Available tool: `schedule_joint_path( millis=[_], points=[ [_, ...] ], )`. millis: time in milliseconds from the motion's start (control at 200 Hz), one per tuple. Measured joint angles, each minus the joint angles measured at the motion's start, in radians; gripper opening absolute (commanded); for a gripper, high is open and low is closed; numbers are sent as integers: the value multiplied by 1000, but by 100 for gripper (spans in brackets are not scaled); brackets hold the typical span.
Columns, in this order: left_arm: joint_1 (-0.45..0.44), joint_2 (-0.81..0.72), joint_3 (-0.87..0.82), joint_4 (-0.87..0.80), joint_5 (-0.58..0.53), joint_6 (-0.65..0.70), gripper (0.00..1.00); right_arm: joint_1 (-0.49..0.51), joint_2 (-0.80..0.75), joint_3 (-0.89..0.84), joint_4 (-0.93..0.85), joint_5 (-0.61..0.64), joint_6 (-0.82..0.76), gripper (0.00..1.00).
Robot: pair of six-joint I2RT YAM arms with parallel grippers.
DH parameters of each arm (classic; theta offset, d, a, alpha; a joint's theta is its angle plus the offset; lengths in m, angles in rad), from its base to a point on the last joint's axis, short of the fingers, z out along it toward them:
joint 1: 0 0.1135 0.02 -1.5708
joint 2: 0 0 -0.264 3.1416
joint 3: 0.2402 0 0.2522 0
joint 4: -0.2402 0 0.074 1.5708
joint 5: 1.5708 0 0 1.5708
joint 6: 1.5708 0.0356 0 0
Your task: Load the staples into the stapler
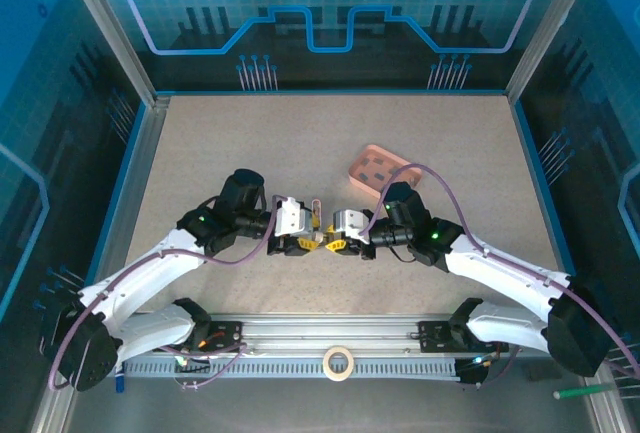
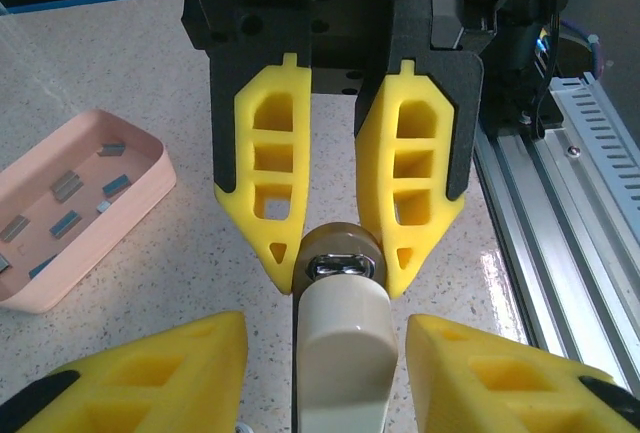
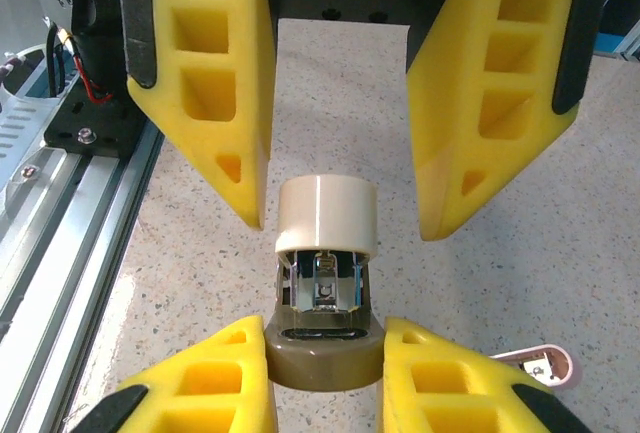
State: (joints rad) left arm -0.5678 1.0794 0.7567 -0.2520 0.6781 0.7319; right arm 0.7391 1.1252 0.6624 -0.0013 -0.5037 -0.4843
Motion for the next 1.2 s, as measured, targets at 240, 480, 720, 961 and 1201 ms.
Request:
schedule_joint_path(
  millis=[240, 480, 720, 961, 1201],
  points=[
    [0, 0, 0, 0, 0, 0, 45, 0, 0, 0, 2, 2, 1, 15],
    [0, 0, 0, -2, 5, 0, 38, 0, 0, 0, 3, 1, 6, 15],
    [0, 1, 0, -4, 10, 0, 41, 0, 0, 0, 20, 0, 12, 15],
    [0, 1, 0, -5, 12, 2, 28, 0, 0, 0, 31, -2, 17, 15],
    [0, 2, 0, -3, 11, 7, 18, 0, 0, 0, 33, 3, 55, 42]
  ],
)
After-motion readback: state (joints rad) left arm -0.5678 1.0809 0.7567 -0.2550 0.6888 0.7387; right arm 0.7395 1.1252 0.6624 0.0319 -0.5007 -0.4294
